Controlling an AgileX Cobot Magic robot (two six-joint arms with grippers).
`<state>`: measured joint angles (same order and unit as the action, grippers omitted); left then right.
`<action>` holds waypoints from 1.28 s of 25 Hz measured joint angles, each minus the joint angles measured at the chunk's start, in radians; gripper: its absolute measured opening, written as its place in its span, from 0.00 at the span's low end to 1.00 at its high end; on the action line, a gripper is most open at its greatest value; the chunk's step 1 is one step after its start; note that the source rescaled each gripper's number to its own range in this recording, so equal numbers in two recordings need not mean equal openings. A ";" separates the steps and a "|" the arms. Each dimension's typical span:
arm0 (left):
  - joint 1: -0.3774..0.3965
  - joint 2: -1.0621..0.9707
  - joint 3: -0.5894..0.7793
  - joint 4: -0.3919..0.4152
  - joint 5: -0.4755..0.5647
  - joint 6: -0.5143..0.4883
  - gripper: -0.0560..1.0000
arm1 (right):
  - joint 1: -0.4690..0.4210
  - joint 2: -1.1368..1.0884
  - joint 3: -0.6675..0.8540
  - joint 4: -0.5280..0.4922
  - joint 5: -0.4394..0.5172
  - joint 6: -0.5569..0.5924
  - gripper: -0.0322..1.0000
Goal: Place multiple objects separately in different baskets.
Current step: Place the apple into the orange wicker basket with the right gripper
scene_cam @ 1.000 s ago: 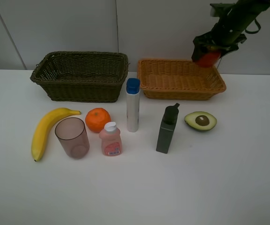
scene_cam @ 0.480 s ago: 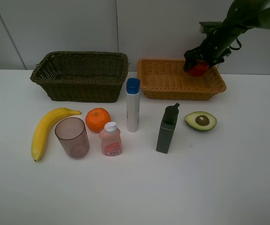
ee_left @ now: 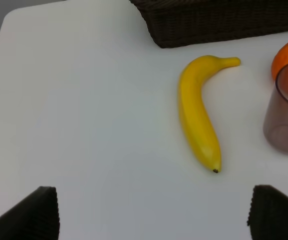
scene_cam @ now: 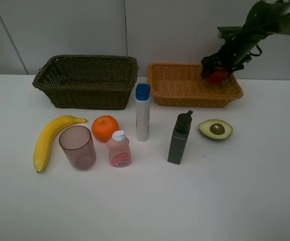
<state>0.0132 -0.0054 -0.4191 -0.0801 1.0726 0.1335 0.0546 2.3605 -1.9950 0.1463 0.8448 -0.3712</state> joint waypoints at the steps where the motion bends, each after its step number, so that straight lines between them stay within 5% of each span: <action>1: 0.000 0.000 0.000 0.000 0.000 0.000 1.00 | 0.000 0.002 0.000 0.000 0.003 0.000 0.71; 17: 0.000 0.000 0.000 0.000 0.000 0.000 1.00 | 0.000 0.021 -0.002 0.013 0.028 0.000 0.71; 22: 0.000 0.000 0.000 0.000 0.000 0.000 1.00 | 0.001 0.021 -0.002 0.055 0.018 0.000 0.96; 32: 0.000 0.000 0.000 0.000 0.000 0.000 1.00 | 0.019 0.021 -0.002 0.078 0.016 0.000 1.00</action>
<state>0.0132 -0.0054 -0.4191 -0.0801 1.0726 0.1335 0.0733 2.3817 -1.9969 0.2245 0.8612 -0.3712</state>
